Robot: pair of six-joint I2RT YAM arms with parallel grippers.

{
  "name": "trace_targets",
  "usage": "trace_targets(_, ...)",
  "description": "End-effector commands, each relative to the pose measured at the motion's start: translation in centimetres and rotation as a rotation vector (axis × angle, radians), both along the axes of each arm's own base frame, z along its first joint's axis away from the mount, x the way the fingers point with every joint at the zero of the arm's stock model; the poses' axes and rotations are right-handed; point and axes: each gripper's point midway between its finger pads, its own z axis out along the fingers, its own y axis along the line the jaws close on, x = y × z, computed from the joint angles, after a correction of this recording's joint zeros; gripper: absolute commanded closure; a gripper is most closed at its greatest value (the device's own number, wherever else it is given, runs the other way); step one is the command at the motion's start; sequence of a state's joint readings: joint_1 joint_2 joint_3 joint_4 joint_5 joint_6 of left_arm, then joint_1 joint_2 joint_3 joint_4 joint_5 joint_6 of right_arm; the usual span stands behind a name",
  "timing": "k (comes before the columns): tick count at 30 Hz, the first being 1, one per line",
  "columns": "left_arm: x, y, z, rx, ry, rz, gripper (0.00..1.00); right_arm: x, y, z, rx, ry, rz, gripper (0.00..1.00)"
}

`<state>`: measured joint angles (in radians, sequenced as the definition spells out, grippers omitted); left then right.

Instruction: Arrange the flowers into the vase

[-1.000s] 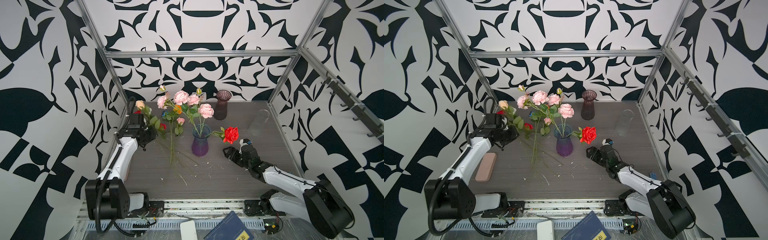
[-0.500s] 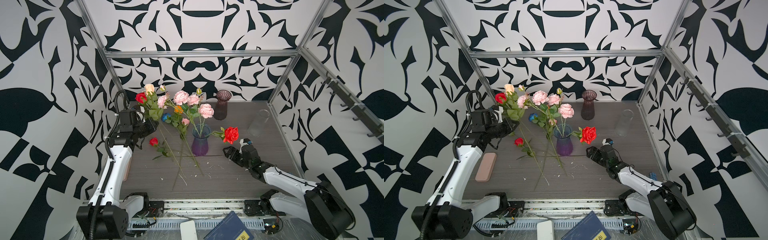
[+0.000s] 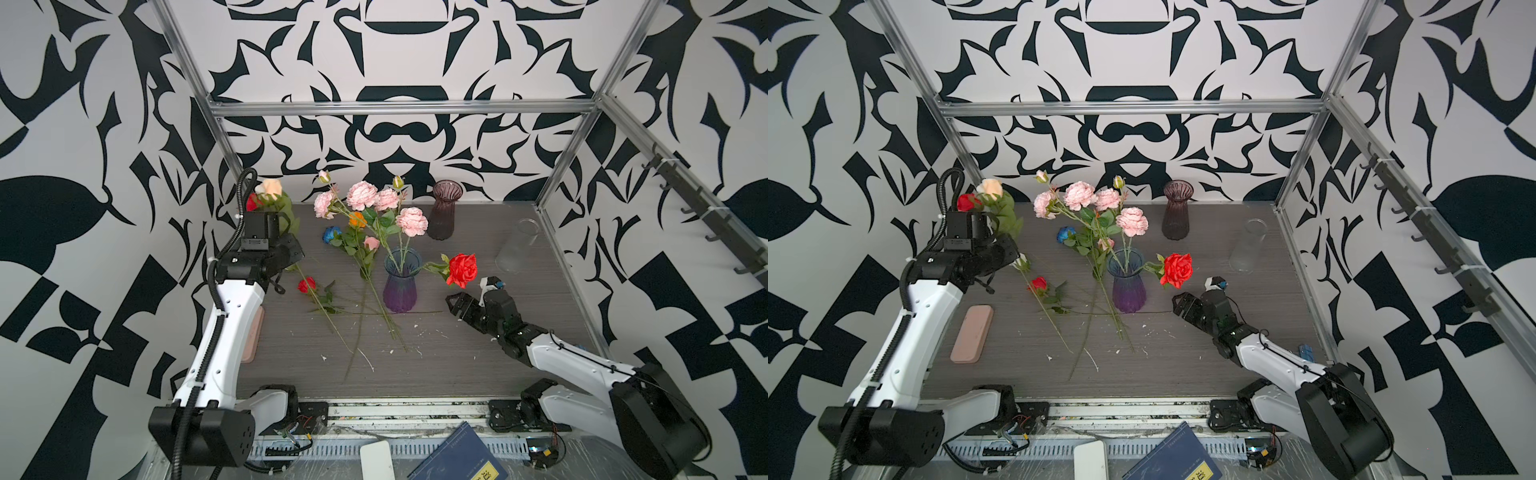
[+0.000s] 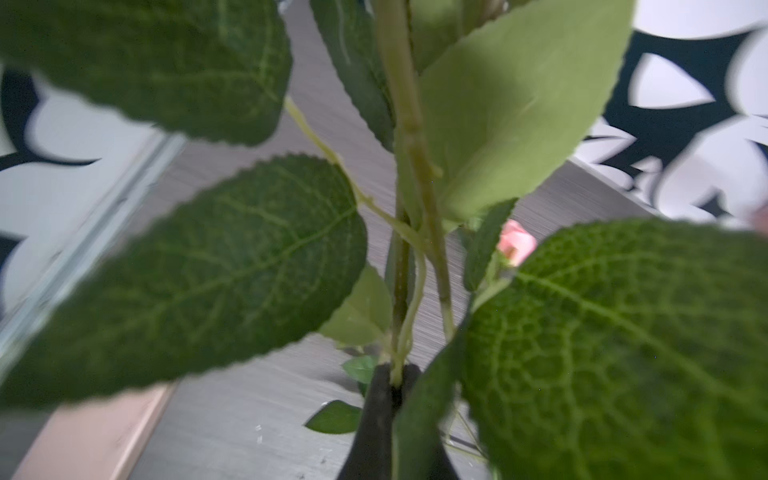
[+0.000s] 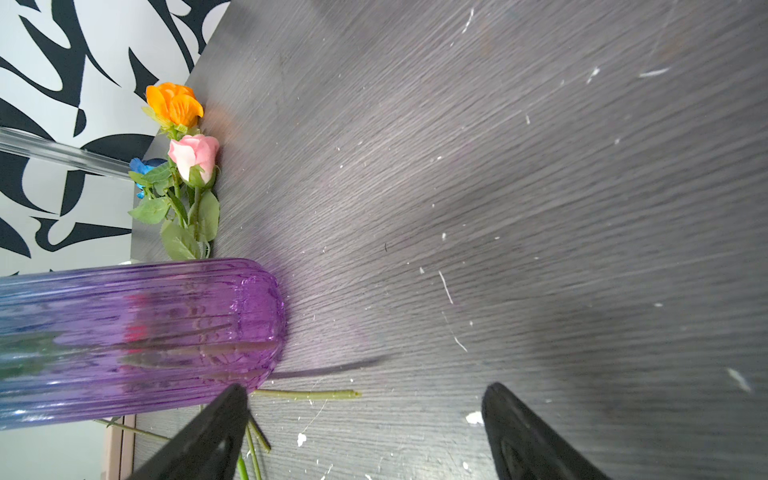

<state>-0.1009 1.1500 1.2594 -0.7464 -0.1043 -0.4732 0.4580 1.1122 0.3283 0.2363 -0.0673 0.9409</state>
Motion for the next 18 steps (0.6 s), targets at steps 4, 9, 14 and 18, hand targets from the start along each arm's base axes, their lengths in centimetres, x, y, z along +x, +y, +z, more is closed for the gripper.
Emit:
trace_targets(4, 0.5, -2.3, 0.1, -0.015, 0.003, -0.131, 0.75, 0.6, 0.1, 1.1, 0.008, -0.032, -0.003, 0.08)
trace_targets(9, 0.2, -3.0, -2.3, -0.057, 0.048, -0.149, 0.74, 0.5, 0.0, 1.1, 0.008, -0.037, -0.007, 0.08)
trace_targets(14, -0.2, -2.9, -3.1, -0.066, 0.065, -0.135, 0.81, 0.5, 0.1, 1.1, 0.008, -0.034, -0.005, 0.08)
trace_targets(18, -1.3, -4.3, -6.8, -0.154, 0.178, -0.161, 0.74, 0.5, 0.1, 1.1, 0.009, -0.036, -0.003, 0.08)
